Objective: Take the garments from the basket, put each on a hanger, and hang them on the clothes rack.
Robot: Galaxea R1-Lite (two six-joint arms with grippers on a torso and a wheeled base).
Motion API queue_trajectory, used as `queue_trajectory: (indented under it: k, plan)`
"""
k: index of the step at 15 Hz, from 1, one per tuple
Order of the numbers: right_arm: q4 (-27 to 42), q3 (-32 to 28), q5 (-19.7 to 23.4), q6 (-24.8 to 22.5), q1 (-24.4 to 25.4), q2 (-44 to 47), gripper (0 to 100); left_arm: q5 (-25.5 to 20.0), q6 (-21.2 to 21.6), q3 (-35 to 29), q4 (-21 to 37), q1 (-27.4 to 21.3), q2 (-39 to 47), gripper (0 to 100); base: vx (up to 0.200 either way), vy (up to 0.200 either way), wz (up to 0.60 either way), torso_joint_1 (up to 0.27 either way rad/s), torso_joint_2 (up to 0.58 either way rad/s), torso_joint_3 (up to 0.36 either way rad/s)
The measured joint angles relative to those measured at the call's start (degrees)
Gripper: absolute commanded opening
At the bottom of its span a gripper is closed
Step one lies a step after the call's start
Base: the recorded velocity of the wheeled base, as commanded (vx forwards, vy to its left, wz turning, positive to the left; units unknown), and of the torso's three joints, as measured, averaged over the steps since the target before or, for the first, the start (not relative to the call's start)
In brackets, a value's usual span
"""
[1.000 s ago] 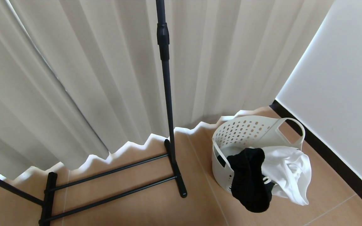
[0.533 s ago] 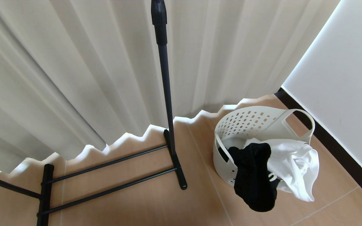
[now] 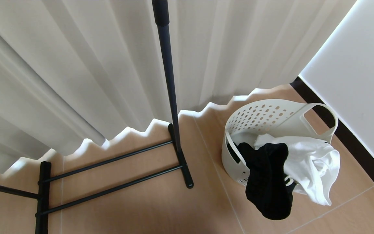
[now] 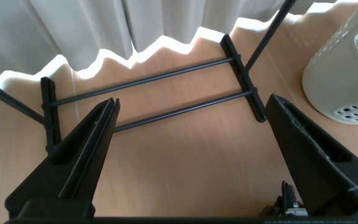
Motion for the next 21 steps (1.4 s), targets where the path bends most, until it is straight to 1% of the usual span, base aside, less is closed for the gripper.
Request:
queue_trajectory:
  k: [2,4,6,7,8,9,13,15,16,17,18,20,21]
  plan:
    - [-1.1,0.0,1.5,-0.1,1.2,7.5,100,0.0,0.0,0.0,0.0,0.0,0.0,100,0.000,0.000,0.00,0.000,0.00,0.000]
    - [-5.4,-0.7,2.7,-0.1,2.9,17.7,100,-0.1,0.0,0.0,-0.1,0.0,0.0,100,0.000,0.000,0.00,0.000,0.00,0.000]
    - [-9.8,-3.1,3.4,-0.4,4.3,29.6,100,-0.1,0.0,0.0,-0.1,0.0,0.0,100,0.000,0.000,0.00,0.000,0.00,0.000]
    - [-11.3,-5.2,3.6,-1.6,4.8,35.4,100,-0.1,0.0,0.0,-0.1,0.0,0.0,100,0.000,0.000,0.00,0.000,0.00,0.000]
    - [-12.5,-8.2,3.8,-4.4,5.2,41.5,100,-0.1,0.0,0.0,-0.1,0.0,0.0,100,0.000,0.000,0.00,0.000,0.00,0.000]
    - [-13.2,-11.6,3.9,-8.8,5.4,47.0,100,-0.1,0.0,0.0,-0.1,0.0,0.0,100,0.000,0.000,0.00,0.000,0.00,0.000]
    - [-14.2,-27.2,4.3,-30.9,5.7,67.1,100,-0.1,0.1,0.0,0.0,0.0,0.0,100,0.000,0.000,0.00,0.000,0.00,0.000]
    - [-14.3,-35.6,4.5,-44.1,5.7,76.8,100,-0.1,0.1,0.0,0.0,0.0,0.0,100,0.000,0.000,0.00,0.000,0.00,0.000]
    - [-14.0,-39.1,4.6,-49.1,5.8,80.9,100,-0.1,0.1,0.0,0.0,0.0,0.0,100,0.000,0.000,0.00,0.000,0.00,0.000]
    - [-13.3,-42.8,4.7,-52.9,6.0,84.8,100,-0.1,0.1,0.0,0.0,0.0,0.0,100,0.000,0.000,0.00,0.000,0.00,0.000]
    - [-12.0,-45.6,4.8,-55.2,6.2,87.8,100,-0.1,0.1,0.0,0.0,0.0,0.0,100,0.000,0.000,0.00,0.000,0.00,0.000]
    - [-8.8,-51.3,4.8,-57.6,6.6,92.8,100,-0.1,0.1,0.0,0.0,0.0,0.0,100,0.000,0.000,0.00,0.000,0.00,0.000]
    - [-8.0,-53.7,4.8,-58.1,6.8,95.0,100,-0.1,0.1,0.0,0.0,0.0,0.0,100,0.000,0.000,0.00,0.000,0.00,0.000]
